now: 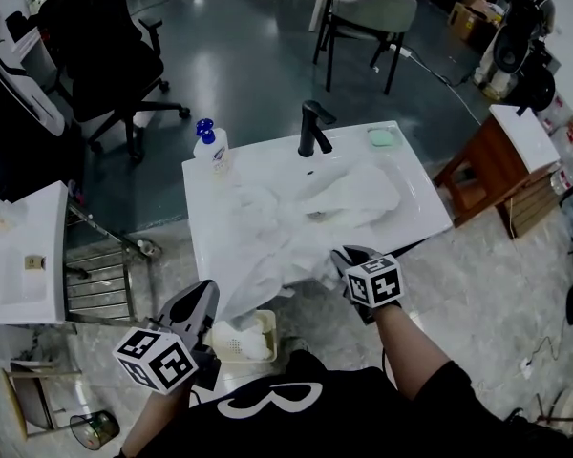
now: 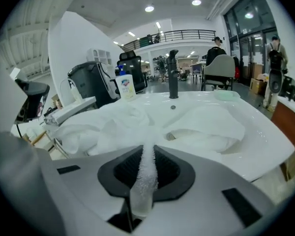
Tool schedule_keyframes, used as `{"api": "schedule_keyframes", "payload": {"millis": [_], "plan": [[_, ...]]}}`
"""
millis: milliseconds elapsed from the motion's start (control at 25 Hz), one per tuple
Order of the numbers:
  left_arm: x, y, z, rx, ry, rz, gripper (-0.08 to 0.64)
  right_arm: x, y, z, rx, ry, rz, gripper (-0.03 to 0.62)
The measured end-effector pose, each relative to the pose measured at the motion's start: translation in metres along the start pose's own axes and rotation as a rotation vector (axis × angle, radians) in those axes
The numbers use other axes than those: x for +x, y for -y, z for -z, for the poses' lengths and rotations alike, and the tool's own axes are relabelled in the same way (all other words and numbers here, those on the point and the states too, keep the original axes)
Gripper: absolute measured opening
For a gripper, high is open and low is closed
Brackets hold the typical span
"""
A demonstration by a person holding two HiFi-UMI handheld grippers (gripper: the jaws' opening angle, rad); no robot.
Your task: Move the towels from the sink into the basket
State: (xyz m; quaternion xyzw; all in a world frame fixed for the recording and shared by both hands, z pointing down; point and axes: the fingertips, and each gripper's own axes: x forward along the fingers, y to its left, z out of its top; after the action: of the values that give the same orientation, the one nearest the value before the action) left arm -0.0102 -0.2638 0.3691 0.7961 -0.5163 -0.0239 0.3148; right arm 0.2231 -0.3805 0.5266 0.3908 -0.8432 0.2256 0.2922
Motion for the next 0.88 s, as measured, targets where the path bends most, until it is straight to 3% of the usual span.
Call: {"api": "schedule_keyframes", "payload": {"millis": [520, 880], "plan": [[-0.045, 0.010, 0.005, 0.019, 0.011, 0.061, 0.006, -0.088, -0.027, -0.046, 0.145, 0.255, 0.036, 0.052], [-0.072, 0.030, 0.021, 0.065, -0.026, 0.117, 0.006, -0.167, -0.060, -0.061, 0.156, 0.418, 0.076, 0.052]]}}
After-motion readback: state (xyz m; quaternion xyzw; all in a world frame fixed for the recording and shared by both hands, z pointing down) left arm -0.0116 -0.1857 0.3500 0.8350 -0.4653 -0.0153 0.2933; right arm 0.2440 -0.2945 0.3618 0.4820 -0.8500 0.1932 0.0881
